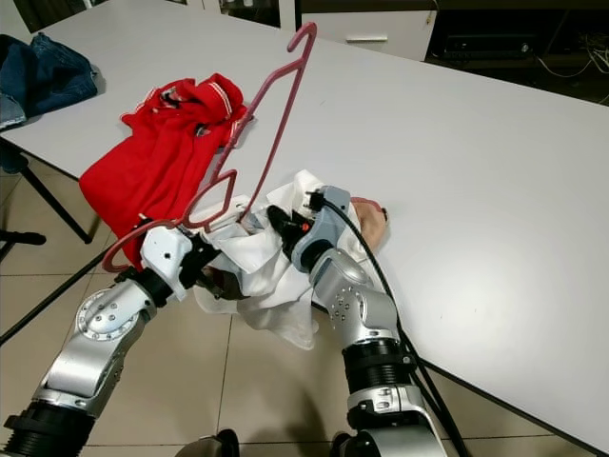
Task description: Hang hanger
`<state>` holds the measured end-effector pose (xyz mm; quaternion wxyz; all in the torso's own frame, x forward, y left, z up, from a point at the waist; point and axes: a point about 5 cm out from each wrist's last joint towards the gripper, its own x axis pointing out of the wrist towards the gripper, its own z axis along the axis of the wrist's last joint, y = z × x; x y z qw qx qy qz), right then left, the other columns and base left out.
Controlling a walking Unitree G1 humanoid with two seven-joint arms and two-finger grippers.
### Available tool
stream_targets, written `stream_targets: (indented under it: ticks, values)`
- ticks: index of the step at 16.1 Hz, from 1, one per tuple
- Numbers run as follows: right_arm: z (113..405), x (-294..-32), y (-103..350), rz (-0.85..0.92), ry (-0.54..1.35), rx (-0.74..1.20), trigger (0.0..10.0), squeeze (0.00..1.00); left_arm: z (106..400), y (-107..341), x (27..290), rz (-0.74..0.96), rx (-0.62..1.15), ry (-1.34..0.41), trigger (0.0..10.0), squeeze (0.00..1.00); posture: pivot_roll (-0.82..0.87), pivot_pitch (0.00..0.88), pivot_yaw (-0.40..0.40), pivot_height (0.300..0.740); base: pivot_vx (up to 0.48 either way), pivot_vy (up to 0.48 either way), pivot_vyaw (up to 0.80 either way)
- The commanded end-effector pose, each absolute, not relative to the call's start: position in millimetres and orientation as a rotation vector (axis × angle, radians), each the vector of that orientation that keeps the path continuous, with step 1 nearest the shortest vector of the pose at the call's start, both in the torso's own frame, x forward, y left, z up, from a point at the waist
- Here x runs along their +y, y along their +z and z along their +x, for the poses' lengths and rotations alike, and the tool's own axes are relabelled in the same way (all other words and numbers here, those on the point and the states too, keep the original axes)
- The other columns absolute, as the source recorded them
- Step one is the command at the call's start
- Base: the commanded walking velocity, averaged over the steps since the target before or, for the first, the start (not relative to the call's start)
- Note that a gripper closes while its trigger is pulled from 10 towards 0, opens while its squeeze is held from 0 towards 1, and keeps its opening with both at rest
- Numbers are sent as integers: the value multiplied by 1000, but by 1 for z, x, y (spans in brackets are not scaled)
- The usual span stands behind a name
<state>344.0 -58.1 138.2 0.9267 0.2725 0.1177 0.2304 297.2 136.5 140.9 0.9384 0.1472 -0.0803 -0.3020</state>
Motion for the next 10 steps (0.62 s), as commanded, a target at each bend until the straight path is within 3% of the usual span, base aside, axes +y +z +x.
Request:
stream_targets:
  ticks: [1,10]
  values:
    - [345,-57,139,547,464,243,0,0,294,118,141,302,-38,-619,10000,0,81,165,81,740,0,0,0]
    - [347,-62,147,596,447,208,0,0,295,118,141,302,-38,-621,10000,0,76,161,85,740,0,0,0]
